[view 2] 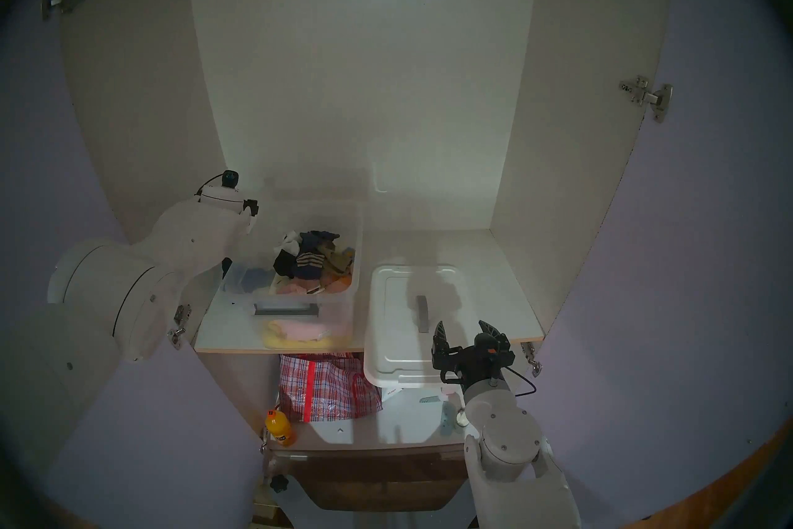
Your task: Take socks out of the storage bin, place them on top of the cabinet, and put the lid back on the bin
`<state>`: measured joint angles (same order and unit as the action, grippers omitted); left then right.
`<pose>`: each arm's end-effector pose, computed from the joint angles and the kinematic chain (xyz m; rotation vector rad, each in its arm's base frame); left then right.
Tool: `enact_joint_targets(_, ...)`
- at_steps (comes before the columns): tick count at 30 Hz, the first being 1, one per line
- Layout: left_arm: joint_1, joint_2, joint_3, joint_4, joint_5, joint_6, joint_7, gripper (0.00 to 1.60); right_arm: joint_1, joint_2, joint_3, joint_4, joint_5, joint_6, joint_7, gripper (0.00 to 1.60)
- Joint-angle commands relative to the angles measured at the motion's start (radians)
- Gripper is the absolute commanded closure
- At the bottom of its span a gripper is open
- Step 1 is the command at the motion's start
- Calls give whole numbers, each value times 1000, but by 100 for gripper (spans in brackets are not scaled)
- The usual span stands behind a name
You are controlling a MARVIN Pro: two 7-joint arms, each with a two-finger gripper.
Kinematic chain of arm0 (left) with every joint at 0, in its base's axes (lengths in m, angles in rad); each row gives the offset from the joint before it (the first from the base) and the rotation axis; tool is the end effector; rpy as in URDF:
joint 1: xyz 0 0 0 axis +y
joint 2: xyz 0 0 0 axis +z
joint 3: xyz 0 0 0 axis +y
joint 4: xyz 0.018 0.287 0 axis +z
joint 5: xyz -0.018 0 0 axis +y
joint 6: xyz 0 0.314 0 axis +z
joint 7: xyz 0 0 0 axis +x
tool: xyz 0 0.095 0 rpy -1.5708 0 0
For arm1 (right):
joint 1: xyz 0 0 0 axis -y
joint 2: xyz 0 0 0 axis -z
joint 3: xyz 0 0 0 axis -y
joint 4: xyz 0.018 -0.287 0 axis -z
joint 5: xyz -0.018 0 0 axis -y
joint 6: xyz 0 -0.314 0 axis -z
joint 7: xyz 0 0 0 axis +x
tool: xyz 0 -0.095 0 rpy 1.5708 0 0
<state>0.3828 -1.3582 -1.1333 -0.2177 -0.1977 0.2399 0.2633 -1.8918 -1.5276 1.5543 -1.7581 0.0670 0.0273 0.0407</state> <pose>0.6515 0.1377 -0.1928 -2.2089 -0.0513 -1.4505 0.3289 0.0010 -0.3529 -2.3419 -0.0338 -1.9910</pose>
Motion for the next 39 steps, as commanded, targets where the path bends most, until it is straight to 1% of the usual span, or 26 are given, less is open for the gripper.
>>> enact_joint_targets(1, -40, 0, 2, -29, 4, -20, -1, 0, 75, 49, 43, 16, 78, 80, 91, 0)
enact_joint_targets(3, -40, 0, 1, -30, 4, -21, -1, 0, 104, 75, 58, 28, 123, 141, 149, 0)
enact_joint_targets(6, -39, 0, 1, -31, 5, -22, -1, 0, 145, 118, 70, 51, 168, 211, 241, 0)
enact_joint_targets(8, -39, 0, 1, -31, 5, -23, -1, 0, 173, 143, 71, 79, 190, 242, 292, 0)
enact_joint_targets(9, -39, 0, 1, -31, 5, -23, -1, 0, 196, 150, 65, 107, 196, 240, 313, 0)
enact_joint_targets(10, -39, 0, 1, -31, 5, -24, -1, 0, 213, 143, 64, 129, 191, 222, 316, 0)
enact_joint_targets(12, -39, 0, 1, -31, 5, -24, -1, 0, 252, 111, 65, 177, 176, 208, 300, 0)
enact_joint_targets(14, -39, 0, 1, -31, 5, -23, -1, 0, 300, 65, 72, 229, 168, 194, 247, 0)
enact_joint_targets(16, -39, 0, 1, -31, 5, -23, -1, 0, 346, 41, 78, 283, 175, 202, 235, 0)
enact_joint_targets(17, -39, 0, 1, -31, 5, -23, -1, 0, 368, 33, 73, 314, 172, 185, 228, 0)
enact_joint_targets(18, -39, 0, 1, -31, 5, -23, 0, 0, 381, 26, 73, 332, 168, 181, 224, 0)
enact_joint_targets(19, -39, 0, 1, -31, 5, -23, 0, 0, 399, 21, 70, 356, 174, 188, 241, 0)
enact_joint_targets(22, -39, 0, 1, -30, 5, -22, 0, 0, 440, 12, 48, 411, 163, 165, 252, 0)
enact_joint_targets(26, -39, 0, 1, -30, 5, -23, 0, 0, 482, 5, 13, 469, 131, 105, 234, 0)
enact_joint_targets(27, -39, 0, 1, -31, 5, -23, -1, 0, 496, 4, 4, 495, 125, 77, 232, 0)
enact_joint_targets(30, -39, 0, 1, -31, 5, -25, -1, 0, 541, -1, -9, 579, 124, 24, 230, 0)
enact_joint_targets(34, -39, 0, 1, -31, 5, -25, -1, 0, 610, -30, -8, 705, 96, -40, 153, 0)
enact_joint_targets(35, -39, 0, 1, -31, 5, -25, -1, 0, 627, -37, -2, 732, 106, -28, 147, 0)
enact_joint_targets(36, -39, 0, 1, -31, 6, -25, -1, 0, 650, -37, 6, 766, 126, -3, 161, 0)
enact_joint_targets(37, -39, 0, 1, -31, 6, -25, -1, 0, 665, -37, 5, 791, 126, -11, 156, 0)
enact_joint_targets(38, -39, 0, 1, -31, 6, -25, -1, 0, 688, -38, 12, 825, 140, 24, 167, 0)
enact_joint_targets(39, -39, 0, 1, -31, 5, -25, -1, 0, 707, -36, 14, 855, 146, 28, 175, 0)
